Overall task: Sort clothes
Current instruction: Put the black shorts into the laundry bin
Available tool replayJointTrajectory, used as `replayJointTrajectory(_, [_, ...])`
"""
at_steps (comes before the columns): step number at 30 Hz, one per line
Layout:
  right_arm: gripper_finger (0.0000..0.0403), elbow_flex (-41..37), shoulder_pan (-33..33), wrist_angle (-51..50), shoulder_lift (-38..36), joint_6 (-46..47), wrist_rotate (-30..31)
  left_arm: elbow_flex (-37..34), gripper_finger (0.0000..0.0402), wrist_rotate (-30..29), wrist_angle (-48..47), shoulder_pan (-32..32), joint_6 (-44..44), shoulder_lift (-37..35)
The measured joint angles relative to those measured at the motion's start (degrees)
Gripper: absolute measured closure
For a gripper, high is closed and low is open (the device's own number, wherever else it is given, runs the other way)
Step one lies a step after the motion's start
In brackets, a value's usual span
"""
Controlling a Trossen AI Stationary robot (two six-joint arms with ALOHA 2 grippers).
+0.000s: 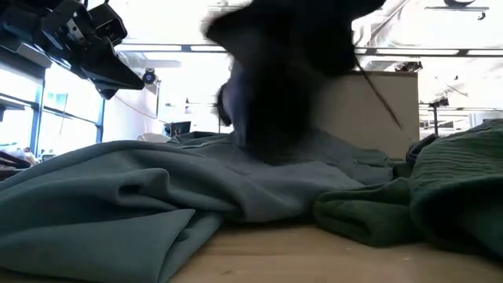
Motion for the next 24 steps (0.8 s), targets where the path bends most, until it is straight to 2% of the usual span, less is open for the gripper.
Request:
replayJointTrajectory(2, [0.0396, -1.67, -4.7, 4.31, -2.86, -10.56, -0.5, 0.0, 0.0394, -0.02, 0.1, -0.01, 0.77, 0.0])
replayJointTrajectory(5, [0.0396, -4.87, -14.22, 5.36, -5.36, -8.04, -11.07, 0.0, 0.0394, -0.15, 0.52, 0.1, 1.89, 0.02])
replayJointTrajectory(9, [0.0396, -12.77, -26.18, 5.63, -6.15, -3.64, -31.75, 0.0, 0.0394, -0.42, 1.98, 0.12, 1.97, 0.0])
replayJointTrajectory(12, [0.0396, -23.52, -32.72, 7.43, -5.62, -0.45, -45.83, 0.0, 0.0394, -0.14, 1.9, 0.12, 1.96, 0.0])
replayJointTrajectory(18, [0.0388, -48.88, -38.66, 19.08, -2.61, 4.22, -68.95, 0.0, 0.0394, 0.55, 0.94, 0.04, 1.66, 0.0])
replayJointTrajectory(21, [0.037, -58.48, -39.99, 26.24, 0.31, 5.66, -75.29, 0.0, 0.0394, 0.62, 0.94, 0.04, 1.37, 0.0])
replayJointTrajectory(24, [0.0333, -61.94, -42.15, 28.51, 2.75, 7.09, -80.39, 0.0, 0.0394, 0.6, 0.95, 0.04, 1.39, 0.0])
